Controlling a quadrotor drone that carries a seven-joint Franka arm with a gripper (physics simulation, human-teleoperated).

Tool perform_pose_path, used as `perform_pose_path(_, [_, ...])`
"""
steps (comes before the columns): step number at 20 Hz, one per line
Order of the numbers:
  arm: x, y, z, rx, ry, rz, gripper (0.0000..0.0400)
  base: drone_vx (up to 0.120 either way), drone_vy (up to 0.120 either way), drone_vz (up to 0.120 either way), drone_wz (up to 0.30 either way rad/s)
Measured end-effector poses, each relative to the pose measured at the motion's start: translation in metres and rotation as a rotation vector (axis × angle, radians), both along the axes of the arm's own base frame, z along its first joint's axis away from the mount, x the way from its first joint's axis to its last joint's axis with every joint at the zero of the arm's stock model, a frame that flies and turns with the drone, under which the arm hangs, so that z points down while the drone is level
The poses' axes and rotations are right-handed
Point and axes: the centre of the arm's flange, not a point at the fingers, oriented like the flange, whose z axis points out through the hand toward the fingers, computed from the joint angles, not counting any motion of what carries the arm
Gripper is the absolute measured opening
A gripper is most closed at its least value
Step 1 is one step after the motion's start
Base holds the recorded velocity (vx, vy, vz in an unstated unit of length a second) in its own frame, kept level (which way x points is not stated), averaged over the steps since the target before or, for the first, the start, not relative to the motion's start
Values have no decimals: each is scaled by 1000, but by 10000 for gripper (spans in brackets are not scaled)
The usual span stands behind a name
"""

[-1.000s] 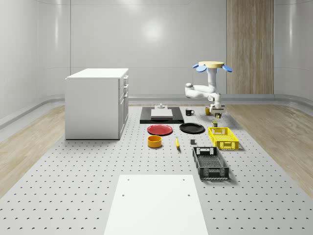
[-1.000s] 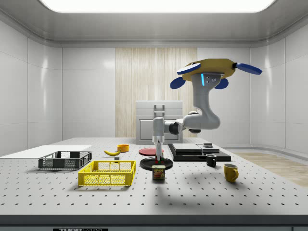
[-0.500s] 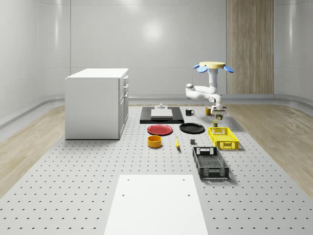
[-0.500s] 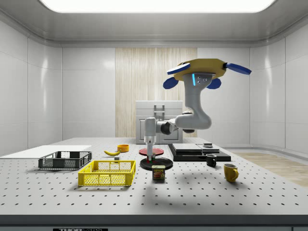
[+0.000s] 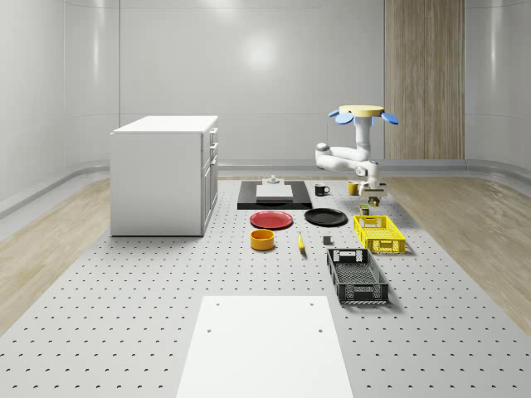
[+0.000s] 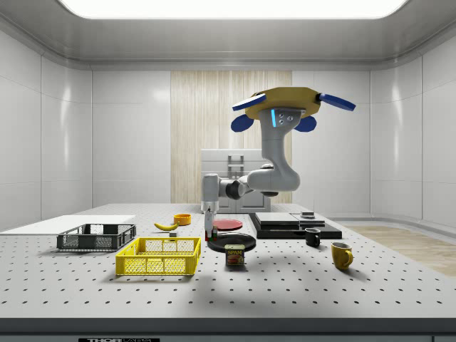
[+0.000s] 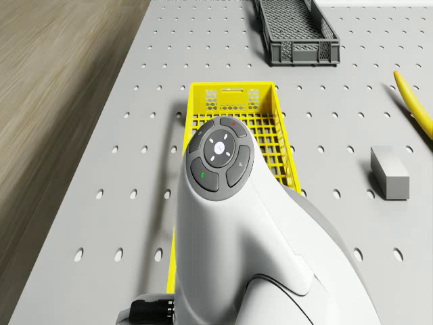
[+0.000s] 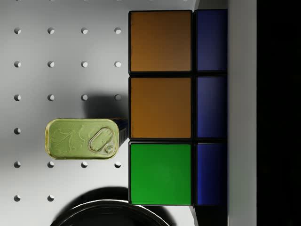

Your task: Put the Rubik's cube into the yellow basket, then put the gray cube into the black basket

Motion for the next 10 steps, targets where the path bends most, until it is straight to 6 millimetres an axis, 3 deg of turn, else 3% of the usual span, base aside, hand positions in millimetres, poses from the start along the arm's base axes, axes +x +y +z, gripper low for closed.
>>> perform_pose_path(3, [0,0,0,0,0,0,325,120,-120,0,0])
perform_pose_path(10, [0,0,0,0,0,0,325,120,0,0,0])
